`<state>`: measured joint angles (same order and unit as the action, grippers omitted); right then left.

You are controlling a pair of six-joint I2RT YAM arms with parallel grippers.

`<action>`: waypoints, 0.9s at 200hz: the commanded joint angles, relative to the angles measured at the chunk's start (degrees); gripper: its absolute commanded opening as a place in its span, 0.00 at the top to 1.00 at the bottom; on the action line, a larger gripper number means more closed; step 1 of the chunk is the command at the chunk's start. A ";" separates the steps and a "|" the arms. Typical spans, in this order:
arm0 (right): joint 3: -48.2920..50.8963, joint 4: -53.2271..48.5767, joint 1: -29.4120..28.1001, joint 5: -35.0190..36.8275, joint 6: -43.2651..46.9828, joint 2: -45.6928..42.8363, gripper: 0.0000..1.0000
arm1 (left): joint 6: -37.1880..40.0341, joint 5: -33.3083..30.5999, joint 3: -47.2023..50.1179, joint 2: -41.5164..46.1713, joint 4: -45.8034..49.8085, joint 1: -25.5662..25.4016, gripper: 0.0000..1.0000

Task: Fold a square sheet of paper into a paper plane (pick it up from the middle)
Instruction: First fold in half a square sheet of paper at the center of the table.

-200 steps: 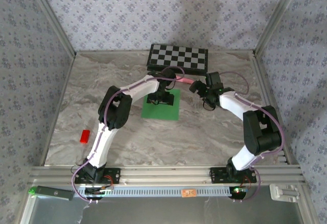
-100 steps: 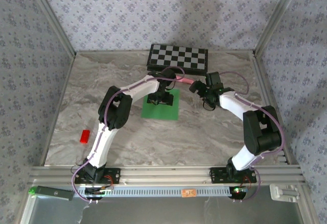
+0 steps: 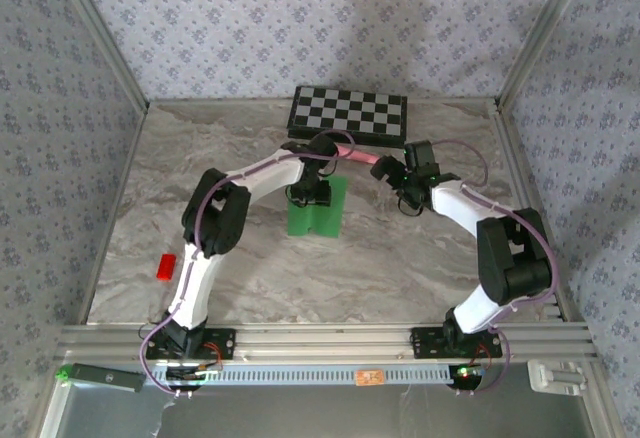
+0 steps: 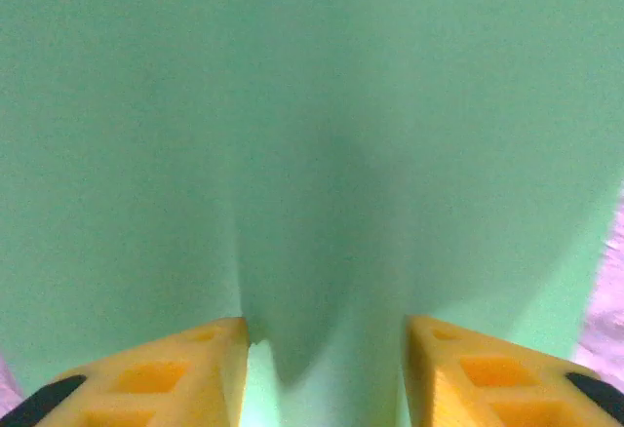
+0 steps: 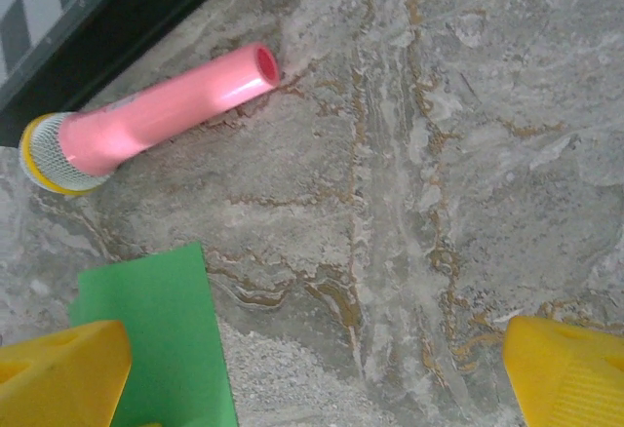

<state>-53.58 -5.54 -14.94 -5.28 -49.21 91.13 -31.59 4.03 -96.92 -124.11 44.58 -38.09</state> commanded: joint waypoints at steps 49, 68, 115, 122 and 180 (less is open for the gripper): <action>6.30 10.84 3.16 -7.78 -0.11 -4.90 0.00 | -11.44 30.00 10.48 12.22 -25.50 5.00 0.67; 7.51 13.74 3.34 -11.80 0.24 -4.64 0.00 | -12.74 30.09 12.52 12.25 -29.00 5.30 0.68; 9.66 19.08 1.90 -19.18 -0.06 -1.58 0.08 | -12.72 24.78 19.15 11.01 -32.89 5.73 0.72; 9.87 19.12 1.60 -19.40 -0.14 -1.10 0.10 | -12.72 24.01 20.10 11.07 -32.80 5.79 0.72; 7.31 17.44 -3.88 -21.62 1.12 4.83 0.45 | -12.29 19.71 25.19 11.53 -32.19 6.43 0.75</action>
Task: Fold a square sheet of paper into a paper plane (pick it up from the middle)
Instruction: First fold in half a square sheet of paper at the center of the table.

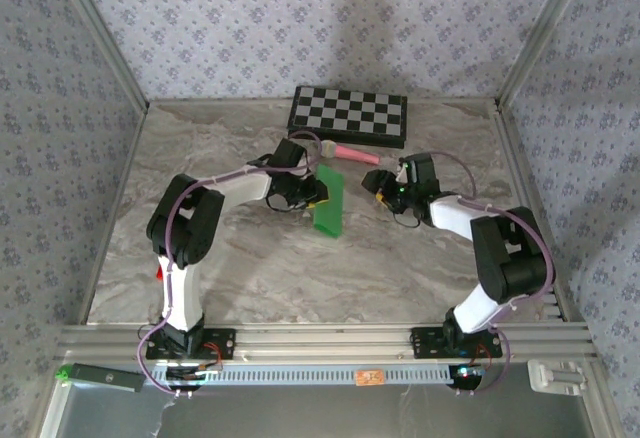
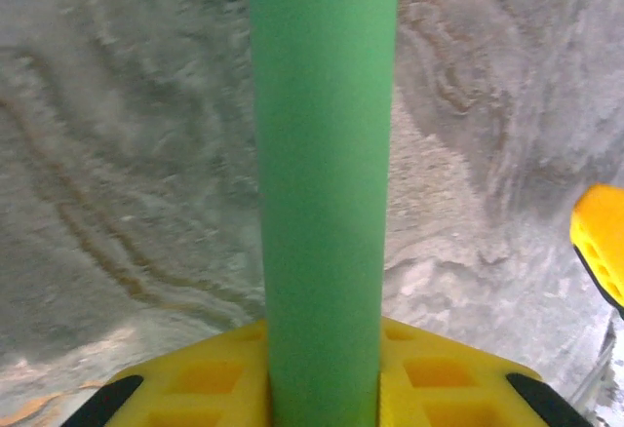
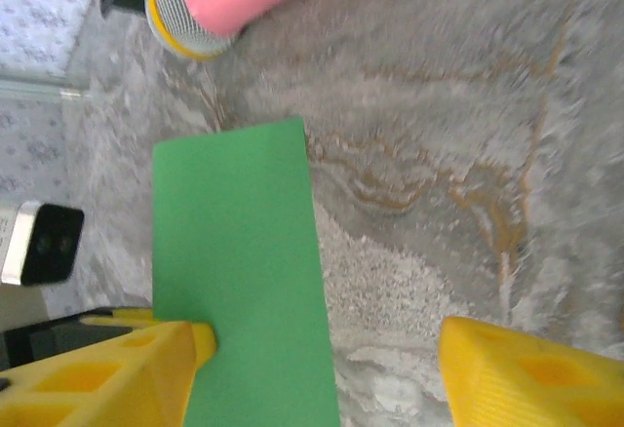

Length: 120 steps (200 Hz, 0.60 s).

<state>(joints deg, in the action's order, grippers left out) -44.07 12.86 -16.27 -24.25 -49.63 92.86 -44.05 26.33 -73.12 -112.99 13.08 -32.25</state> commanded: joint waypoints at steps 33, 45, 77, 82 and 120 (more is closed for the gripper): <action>-7.69 -5.90 -7.44 -2.58 3.61 8.42 0.67 | 0.45 -4.00 2.36 -0.12 -0.17 0.52 0.78; -9.58 -7.60 -8.69 -1.99 3.87 10.31 0.74 | 0.50 -4.37 2.53 -0.17 -0.20 0.60 0.79; -13.22 -9.83 -10.09 -2.70 4.18 14.57 0.84 | 0.71 -4.70 2.54 -0.45 0.14 0.59 0.80; -13.67 -10.09 -10.25 -2.84 4.26 15.07 0.85 | 0.74 -4.71 2.54 -0.52 0.27 0.52 0.80; -16.88 -15.13 -10.92 -2.45 5.92 18.39 0.88 | 0.81 -4.84 2.70 -0.64 0.45 0.53 0.80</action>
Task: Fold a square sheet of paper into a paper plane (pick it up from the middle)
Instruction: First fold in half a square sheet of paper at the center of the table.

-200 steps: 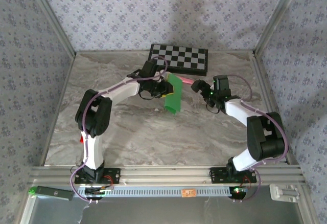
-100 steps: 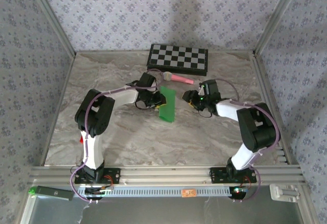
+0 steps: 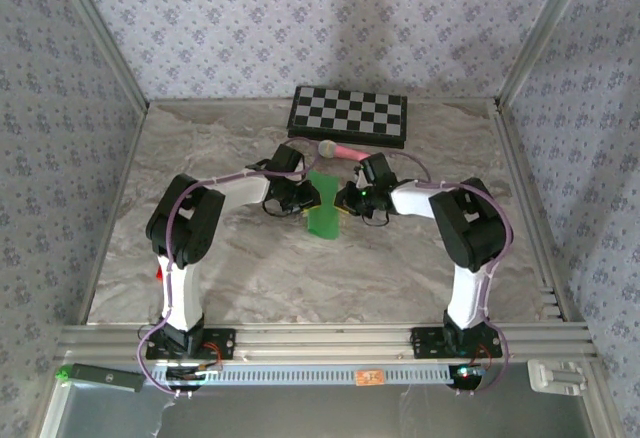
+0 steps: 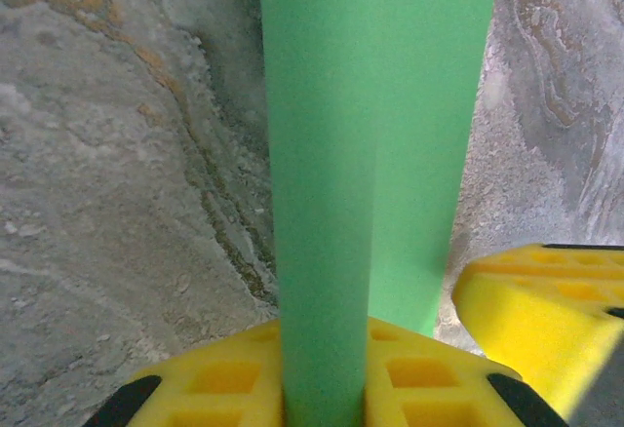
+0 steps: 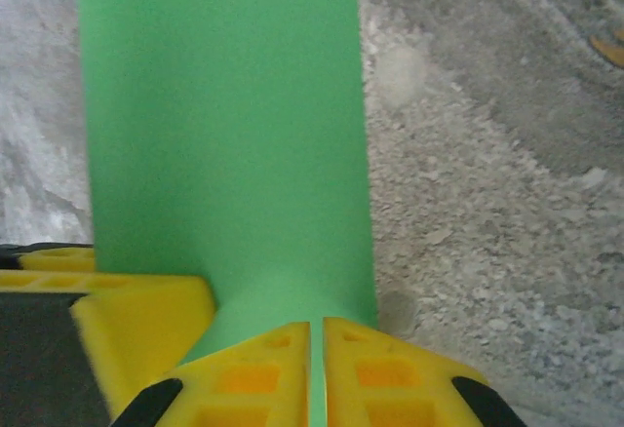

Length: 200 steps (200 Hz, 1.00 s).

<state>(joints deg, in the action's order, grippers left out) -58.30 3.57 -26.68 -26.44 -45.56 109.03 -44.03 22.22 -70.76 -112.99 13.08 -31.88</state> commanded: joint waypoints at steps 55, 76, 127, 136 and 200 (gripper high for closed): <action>-3.31 -11.79 -0.48 1.80 1.19 6.04 0.89 | 0.33 -3.48 -0.80 0.34 4.83 0.15 0.69; -3.57 -13.15 -0.54 2.35 0.67 6.83 0.89 | 0.35 -5.57 -1.40 1.72 8.67 0.15 0.58; -5.10 -14.24 -0.61 0.99 -0.21 6.73 0.89 | 1.11 -8.55 -1.74 4.71 13.87 -0.56 0.37; -5.45 -13.98 -0.62 0.73 -0.64 6.34 0.89 | 1.63 -8.81 -2.17 4.39 14.57 -1.10 0.36; -7.62 -11.85 -0.44 -2.87 -2.69 2.49 0.86 | 3.84 -10.34 -5.87 -1.56 17.46 -2.64 0.39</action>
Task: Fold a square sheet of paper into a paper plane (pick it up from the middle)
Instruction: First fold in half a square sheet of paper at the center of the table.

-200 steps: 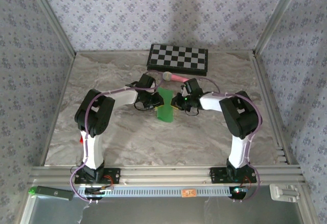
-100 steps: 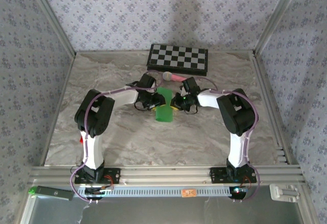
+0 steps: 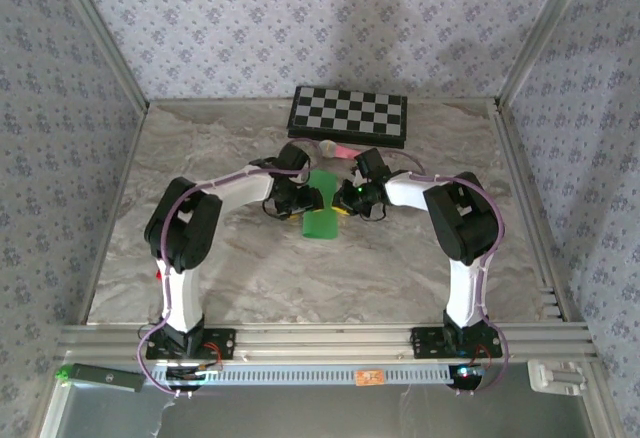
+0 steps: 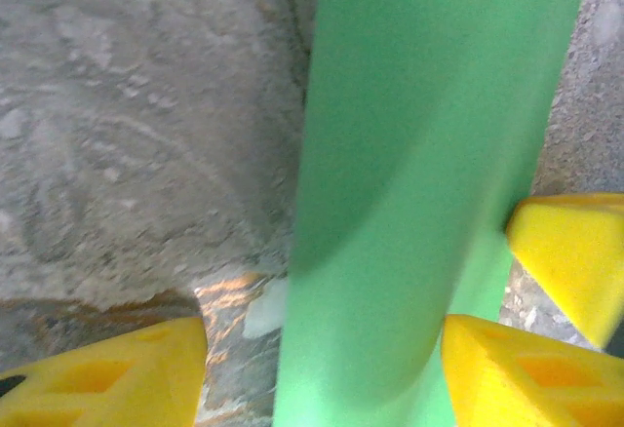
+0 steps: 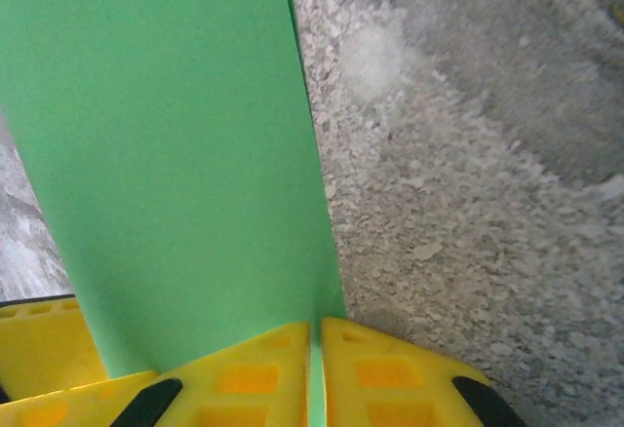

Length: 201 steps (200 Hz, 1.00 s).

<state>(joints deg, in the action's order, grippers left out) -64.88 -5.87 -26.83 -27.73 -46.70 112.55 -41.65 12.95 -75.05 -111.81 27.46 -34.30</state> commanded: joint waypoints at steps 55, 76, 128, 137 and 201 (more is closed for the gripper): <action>2.39 -0.99 2.74 -0.93 -1.69 -6.75 0.78 | 2.52 -0.43 -1.16 -4.20 2.87 0.02 0.55; 4.76 -0.85 4.52 0.71 -0.01 -10.52 0.72 | 3.86 0.86 -1.16 -4.59 2.95 0.54 0.60; 9.62 -1.74 5.56 2.96 2.11 -14.48 0.70 | 4.82 4.05 0.16 -5.15 2.42 2.23 0.62; 10.30 -1.26 5.46 2.72 1.85 -14.46 0.70 | 5.01 4.41 0.21 -5.26 2.41 2.22 0.61; 11.18 -0.08 5.30 3.05 0.56 -14.36 0.69 | 5.15 4.97 0.84 -7.11 2.46 1.88 0.58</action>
<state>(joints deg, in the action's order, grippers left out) -53.80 -6.00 -21.26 -25.67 -45.82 98.91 -37.52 17.19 -76.25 -114.08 30.06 -31.70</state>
